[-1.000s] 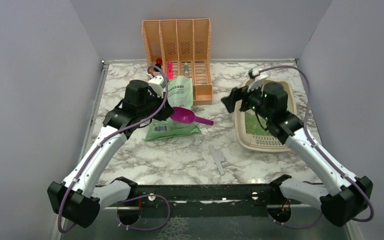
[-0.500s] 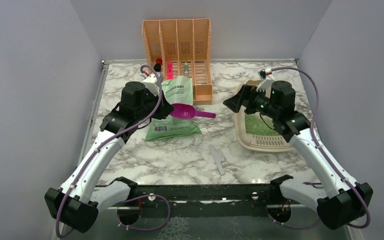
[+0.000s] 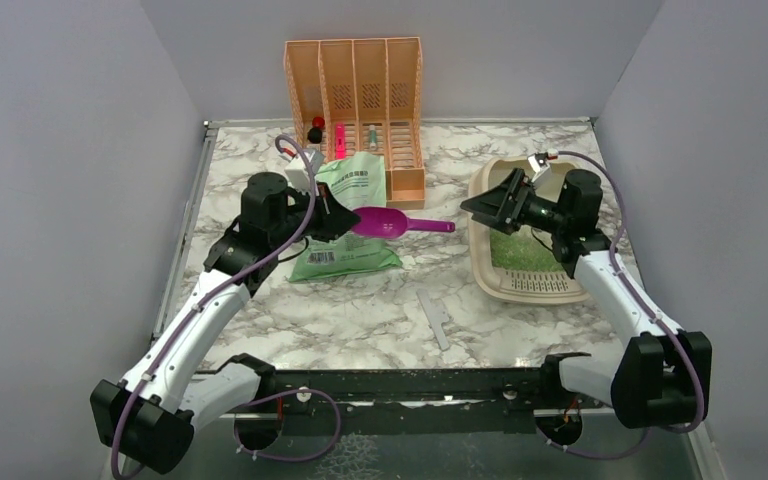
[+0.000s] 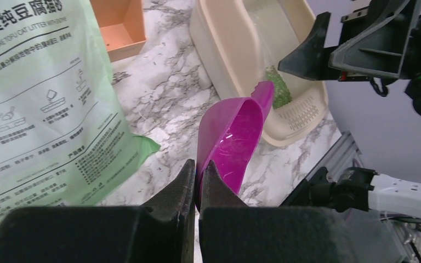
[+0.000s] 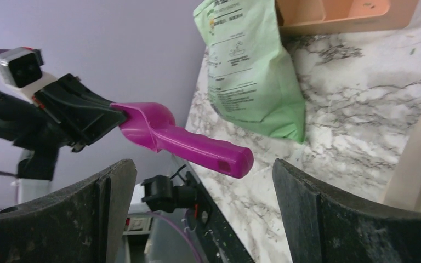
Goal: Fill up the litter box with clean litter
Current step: Pick up the spatula from the center of the board.
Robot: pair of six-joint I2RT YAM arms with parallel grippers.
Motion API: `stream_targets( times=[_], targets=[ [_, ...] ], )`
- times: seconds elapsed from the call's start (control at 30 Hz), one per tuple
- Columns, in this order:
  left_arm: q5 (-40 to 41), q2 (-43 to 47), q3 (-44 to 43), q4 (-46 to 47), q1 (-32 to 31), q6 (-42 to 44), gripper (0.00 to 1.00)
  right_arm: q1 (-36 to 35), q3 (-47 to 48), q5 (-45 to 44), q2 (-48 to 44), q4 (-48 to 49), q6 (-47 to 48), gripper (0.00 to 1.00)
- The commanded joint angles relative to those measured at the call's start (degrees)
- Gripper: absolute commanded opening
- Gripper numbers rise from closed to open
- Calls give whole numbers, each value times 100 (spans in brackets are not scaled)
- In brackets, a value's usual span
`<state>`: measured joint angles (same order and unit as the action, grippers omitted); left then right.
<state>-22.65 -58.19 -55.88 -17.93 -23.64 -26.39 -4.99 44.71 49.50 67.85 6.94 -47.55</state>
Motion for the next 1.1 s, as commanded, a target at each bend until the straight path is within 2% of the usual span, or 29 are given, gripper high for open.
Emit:
stream_targets(
  times=[0.0, 0.23, 0.43, 0.53, 1.07],
  targets=[
    [-589, 269, 305, 1107, 26, -644, 0, 178, -232, 1219, 52, 1288, -766, 98],
    [-1166, 290, 636, 2138, 22, -1250, 0, 182, -437, 1749, 239, 2320, -1520, 95],
    [-1318, 353, 611, 2351, 25, -1272, 0, 182, -547, 2124, 363, 3535, -2387, 90],
    [-1425, 349, 622, 2461, 20, -1311, 0, 177, -548, 2258, 371, 4016, -2758, 84],
    [-1416, 274, 633, 2726, 24, -1417, 0, 37, -266, 2530, 472, 4524, -3407, 56]
  ],
)
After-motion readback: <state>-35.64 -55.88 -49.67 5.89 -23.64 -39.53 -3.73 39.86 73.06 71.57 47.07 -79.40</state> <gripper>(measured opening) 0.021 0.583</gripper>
